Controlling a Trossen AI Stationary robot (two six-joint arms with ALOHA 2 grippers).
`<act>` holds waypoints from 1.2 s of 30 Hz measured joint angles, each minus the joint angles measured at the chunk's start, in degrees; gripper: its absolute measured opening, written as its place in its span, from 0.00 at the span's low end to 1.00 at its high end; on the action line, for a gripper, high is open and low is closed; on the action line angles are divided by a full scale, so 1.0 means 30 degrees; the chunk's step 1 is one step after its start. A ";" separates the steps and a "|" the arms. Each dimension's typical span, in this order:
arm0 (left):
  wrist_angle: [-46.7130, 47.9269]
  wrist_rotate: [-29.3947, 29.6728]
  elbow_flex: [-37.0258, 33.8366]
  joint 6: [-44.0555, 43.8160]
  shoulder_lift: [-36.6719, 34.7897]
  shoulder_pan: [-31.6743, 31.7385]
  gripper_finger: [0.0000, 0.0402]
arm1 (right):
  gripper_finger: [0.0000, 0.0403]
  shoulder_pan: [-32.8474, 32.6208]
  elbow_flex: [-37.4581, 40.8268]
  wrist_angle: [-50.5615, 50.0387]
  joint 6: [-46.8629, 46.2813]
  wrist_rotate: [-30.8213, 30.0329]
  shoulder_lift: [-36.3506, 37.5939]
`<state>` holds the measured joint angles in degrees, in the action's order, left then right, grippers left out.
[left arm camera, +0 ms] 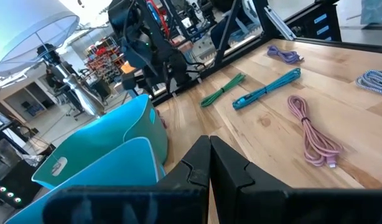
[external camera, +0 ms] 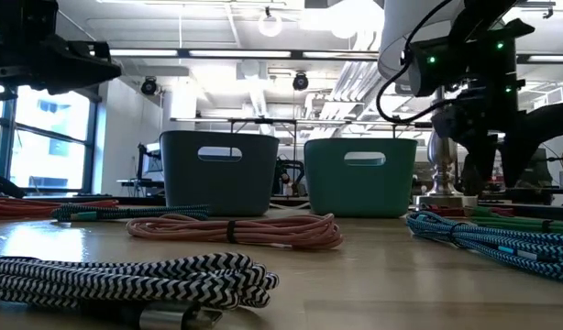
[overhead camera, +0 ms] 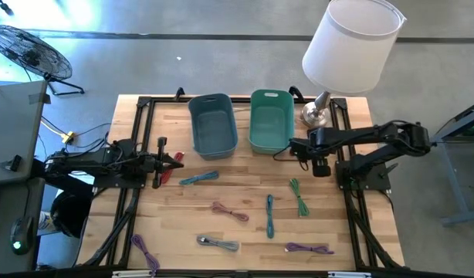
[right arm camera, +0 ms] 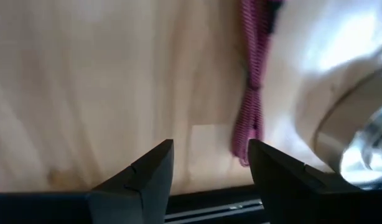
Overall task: Pick & Place USB Port
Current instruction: Put the black and pink charger cable into the blue bin
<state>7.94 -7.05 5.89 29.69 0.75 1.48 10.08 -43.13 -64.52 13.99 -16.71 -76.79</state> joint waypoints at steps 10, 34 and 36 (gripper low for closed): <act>0.0000 0.0003 -0.0007 0.0000 0.0000 0.0000 0.00 | 0.49 -0.1862 0.0633 0.0848 0.0009 0.1031 -0.0015; -0.0007 0.0044 -0.0007 -0.0007 0.0000 0.0002 0.00 | 0.50 -0.1216 0.2812 0.4253 0.1503 -0.3294 -0.0029; -0.0015 0.0044 -0.0007 -0.0007 0.0000 0.0000 0.00 | 0.50 -0.0836 0.2812 0.4385 0.1510 -0.3300 -0.0028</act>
<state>7.90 -6.92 5.87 29.67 0.75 1.48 7.57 -34.70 -51.37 18.52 -26.61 -76.88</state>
